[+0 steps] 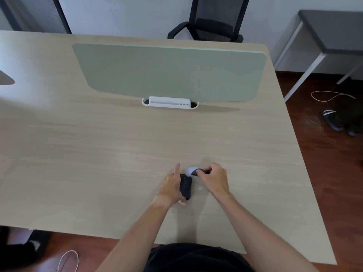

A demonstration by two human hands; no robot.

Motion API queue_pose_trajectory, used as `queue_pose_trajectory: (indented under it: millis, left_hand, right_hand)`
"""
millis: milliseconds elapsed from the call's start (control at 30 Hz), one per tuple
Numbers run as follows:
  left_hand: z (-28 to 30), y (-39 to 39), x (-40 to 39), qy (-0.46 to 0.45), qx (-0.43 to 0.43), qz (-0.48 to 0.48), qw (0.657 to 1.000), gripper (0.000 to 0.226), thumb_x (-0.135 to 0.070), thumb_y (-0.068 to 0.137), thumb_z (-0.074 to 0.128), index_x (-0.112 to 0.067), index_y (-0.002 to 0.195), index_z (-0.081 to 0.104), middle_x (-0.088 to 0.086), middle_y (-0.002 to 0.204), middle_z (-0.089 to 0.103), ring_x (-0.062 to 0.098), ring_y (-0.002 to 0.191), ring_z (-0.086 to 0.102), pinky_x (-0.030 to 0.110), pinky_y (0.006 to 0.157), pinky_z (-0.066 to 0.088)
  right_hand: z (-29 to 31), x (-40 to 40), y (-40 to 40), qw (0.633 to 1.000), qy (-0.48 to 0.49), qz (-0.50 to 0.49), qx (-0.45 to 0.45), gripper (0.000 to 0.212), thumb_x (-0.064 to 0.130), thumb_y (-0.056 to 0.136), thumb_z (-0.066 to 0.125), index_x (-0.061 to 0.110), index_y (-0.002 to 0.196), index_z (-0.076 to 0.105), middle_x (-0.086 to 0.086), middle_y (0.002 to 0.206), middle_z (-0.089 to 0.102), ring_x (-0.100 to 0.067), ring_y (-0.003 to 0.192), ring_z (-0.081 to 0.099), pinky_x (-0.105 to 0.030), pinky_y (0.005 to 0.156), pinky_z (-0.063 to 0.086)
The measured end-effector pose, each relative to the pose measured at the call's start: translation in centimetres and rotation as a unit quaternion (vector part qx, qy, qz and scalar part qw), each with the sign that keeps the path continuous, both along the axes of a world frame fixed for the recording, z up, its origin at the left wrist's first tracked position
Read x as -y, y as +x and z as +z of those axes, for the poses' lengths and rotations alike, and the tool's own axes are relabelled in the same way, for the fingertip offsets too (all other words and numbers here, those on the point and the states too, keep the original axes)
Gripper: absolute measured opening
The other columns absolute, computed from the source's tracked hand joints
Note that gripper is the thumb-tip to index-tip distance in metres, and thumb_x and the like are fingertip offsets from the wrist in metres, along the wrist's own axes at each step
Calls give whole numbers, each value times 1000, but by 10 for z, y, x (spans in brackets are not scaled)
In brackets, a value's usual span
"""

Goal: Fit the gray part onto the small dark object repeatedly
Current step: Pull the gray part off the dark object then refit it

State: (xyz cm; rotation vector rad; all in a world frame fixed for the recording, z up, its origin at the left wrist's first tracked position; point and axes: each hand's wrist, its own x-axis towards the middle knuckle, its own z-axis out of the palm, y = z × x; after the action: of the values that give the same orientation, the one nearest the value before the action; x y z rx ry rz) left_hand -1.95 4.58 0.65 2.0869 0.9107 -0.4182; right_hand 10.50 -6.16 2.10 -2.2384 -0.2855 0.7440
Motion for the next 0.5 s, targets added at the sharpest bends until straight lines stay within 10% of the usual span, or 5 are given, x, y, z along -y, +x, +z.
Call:
queue_pose_trajectory:
  millis: [500]
  left_hand:
    - [3, 2, -3, 9, -6, -13, 1000, 139, -17, 47, 95, -19, 152, 5, 6, 142, 40, 27, 135, 37, 36, 104, 43]
  right_hand:
    - [-1, 1, -3, 998, -25, 4, 65, 13, 24, 74, 67, 18, 69, 56, 2, 71, 64, -21, 67, 63, -35, 58, 52]
